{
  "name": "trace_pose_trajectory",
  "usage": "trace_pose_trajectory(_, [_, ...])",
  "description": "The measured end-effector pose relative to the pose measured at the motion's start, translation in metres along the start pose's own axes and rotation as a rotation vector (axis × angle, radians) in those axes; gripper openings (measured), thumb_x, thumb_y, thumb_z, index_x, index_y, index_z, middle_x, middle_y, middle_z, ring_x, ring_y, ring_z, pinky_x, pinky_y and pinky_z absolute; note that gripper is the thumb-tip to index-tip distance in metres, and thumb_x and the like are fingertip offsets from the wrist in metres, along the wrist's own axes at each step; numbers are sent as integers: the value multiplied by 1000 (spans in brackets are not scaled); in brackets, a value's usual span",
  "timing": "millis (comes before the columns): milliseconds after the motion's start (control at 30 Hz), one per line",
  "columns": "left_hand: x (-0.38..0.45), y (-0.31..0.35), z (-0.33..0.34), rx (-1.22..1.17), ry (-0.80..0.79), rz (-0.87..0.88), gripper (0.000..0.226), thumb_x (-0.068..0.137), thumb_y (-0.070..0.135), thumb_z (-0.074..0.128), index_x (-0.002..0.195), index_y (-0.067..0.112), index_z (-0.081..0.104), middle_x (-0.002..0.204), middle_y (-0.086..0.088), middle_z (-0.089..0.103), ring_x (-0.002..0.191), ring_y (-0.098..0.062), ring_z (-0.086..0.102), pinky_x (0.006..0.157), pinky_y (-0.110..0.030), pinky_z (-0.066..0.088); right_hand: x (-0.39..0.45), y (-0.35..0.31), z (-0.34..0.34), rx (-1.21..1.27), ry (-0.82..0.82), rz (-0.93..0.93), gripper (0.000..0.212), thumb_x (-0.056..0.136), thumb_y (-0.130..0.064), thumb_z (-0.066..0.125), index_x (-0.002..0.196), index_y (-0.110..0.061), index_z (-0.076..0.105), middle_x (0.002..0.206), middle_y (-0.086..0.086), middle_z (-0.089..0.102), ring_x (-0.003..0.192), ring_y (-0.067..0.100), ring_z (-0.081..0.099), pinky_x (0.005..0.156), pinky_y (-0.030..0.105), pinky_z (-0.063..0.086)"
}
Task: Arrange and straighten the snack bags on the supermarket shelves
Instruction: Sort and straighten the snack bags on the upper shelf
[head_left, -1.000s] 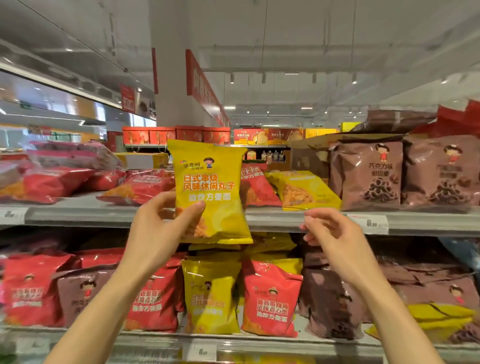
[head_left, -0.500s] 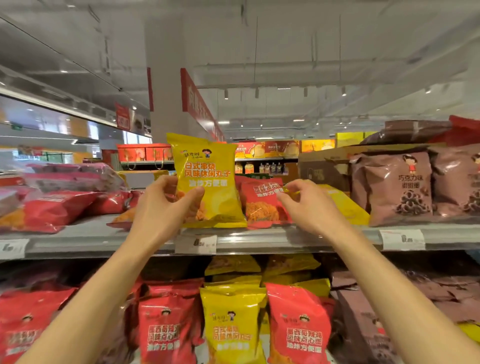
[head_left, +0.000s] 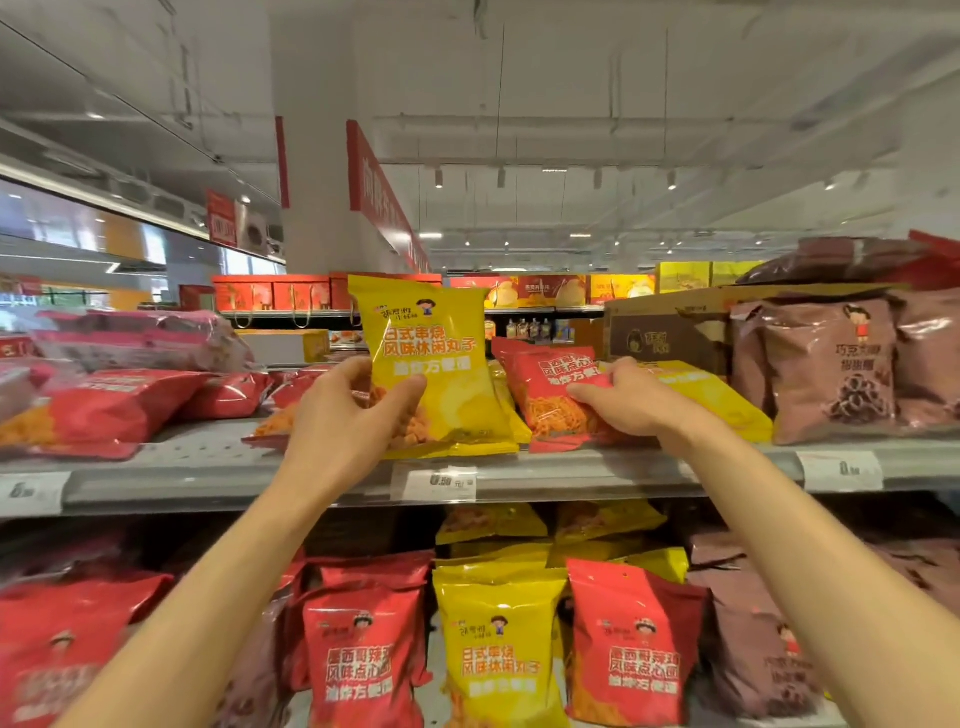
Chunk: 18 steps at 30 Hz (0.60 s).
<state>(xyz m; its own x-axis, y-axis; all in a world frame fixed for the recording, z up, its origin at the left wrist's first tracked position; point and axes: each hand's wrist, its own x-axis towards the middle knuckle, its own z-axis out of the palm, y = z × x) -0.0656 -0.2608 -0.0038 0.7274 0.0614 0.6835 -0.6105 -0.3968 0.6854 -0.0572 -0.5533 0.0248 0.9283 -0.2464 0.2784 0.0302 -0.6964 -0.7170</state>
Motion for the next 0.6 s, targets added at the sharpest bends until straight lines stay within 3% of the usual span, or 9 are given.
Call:
trace_pose_trajectory(67, [-1, -1, -1, -34, -4, -3, 33, 91, 45, 71, 115, 22, 69, 82, 6, 76, 67, -4, 72, 65, -27, 61, 5, 4, -1, 73, -9, -24, 52, 93, -51, 65, 119, -7, 58, 99, 1, 71, 87, 14, 67, 68, 29, 47])
trace_pose_trajectory(133, [-2, -2, -2, -52, 1, -12, 32, 91, 45, 72, 114, 23, 69, 82, 6, 77, 67, -5, 73, 67, -30, 62, 1, 4, -1, 134, 8, -66, 31, 96, -42, 66, 85, -13, 60, 70, -4, 66, 61, 9, 60, 60, 26, 42])
trace_pose_trajectory(167, [-2, -2, -4, -52, 4, -14, 32, 91, 45, 72, 114, 23, 69, 83, 6, 77, 67, -4, 72, 67, -30, 62, 0, 4, -1, 159, 28, -94, 30, 95, -39, 68, 82, -14, 60, 66, -2, 65, 58, 10, 58, 61, 28, 43])
trace_pose_trajectory(300, [-1, -2, -7, -55, 7, -1, 32, 92, 42, 71, 116, 22, 70, 86, 5, 76, 69, -1, 71, 55, -16, 55, -1, 4, 1, 247, 114, -116, 33, 91, -39, 74, 104, -12, 59, 85, 4, 72, 70, 13, 67, 60, 28, 48])
trace_pose_trajectory(433, [-1, 0, -6, -59, 23, 11, 30, 92, 39, 71, 116, 20, 69, 89, 6, 75, 71, 4, 70, 52, -10, 50, -2, 2, 3, 402, 132, -139, 45, 89, -36, 77, 118, -12, 52, 104, 12, 73, 86, 29, 76, 74, 48, 64])
trace_pose_trajectory(600, [1, 4, -6, -68, 24, 12, 33, 91, 41, 72, 115, 18, 71, 88, 2, 77, 69, 0, 72, 53, -10, 51, -1, 0, -3, 469, 209, -216, 58, 85, -46, 77, 128, -17, 51, 120, 5, 70, 94, 17, 75, 86, 43, 62])
